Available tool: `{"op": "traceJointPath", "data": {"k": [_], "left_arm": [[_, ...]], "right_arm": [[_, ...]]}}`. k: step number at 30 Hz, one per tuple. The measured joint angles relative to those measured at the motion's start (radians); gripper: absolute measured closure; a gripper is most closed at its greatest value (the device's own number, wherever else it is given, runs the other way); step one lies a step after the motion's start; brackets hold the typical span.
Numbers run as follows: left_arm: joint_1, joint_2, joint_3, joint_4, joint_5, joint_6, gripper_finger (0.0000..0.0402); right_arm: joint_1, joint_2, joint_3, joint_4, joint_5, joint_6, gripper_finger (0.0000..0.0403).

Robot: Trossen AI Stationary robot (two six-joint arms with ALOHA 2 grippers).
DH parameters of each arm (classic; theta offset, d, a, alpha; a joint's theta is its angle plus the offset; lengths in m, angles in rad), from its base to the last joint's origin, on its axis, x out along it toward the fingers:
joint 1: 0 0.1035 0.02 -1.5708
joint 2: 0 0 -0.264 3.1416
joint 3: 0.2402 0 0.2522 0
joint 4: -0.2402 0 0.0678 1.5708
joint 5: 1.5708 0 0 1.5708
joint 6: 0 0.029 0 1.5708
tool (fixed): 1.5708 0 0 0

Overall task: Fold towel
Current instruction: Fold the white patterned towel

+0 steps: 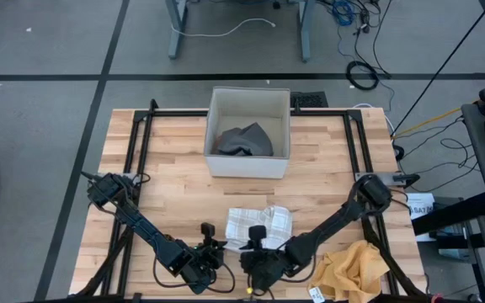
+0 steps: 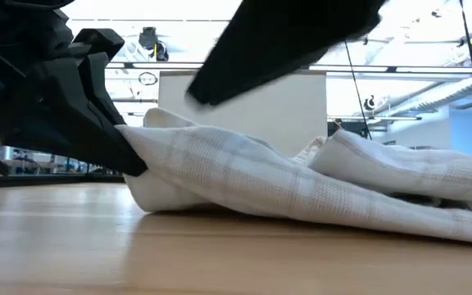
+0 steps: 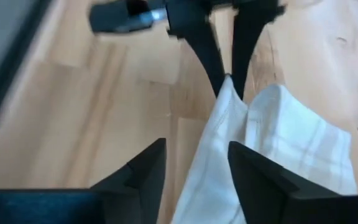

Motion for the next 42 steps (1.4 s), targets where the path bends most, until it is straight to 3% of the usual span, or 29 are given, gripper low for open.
{"op": "traceJointPath", "data": {"k": [5,9,13,22,28,33,42], "left_arm": [[-0.001,0.0,0.0,0.001,-0.008,0.021,0.0394],[-0.007,0.0,0.0,0.002,-0.012,0.026,0.0394],[-0.013,0.0,0.0,0.002,-0.014,0.03,0.0394],[-0.029,0.0,0.0,0.002,-0.033,0.053,0.0394],[-0.05,0.0,0.0,0.004,-0.111,0.103,0.0394],[-0.066,-0.002,0.0,0.091,-0.202,0.266,0.0394],[-0.041,-0.002,0.0,0.466,-0.191,0.891,0.0394]], "right_arm": [[0.045,-0.078,0.001,-0.148,0.066,0.168,0.0234],[0.084,-0.106,0.001,-0.34,0.149,0.359,0.0254],[0.101,-0.103,-0.003,-0.445,0.157,0.549,0.0275],[0.107,-0.043,-0.071,-0.417,0.158,0.696,0.0291],[0.093,-0.001,-0.135,-0.277,0.147,0.679,0.0291],[0.086,0.027,-0.145,-0.157,0.149,0.59,0.0291],[0.086,0.03,-0.146,-0.099,0.143,0.536,0.0291]]}}
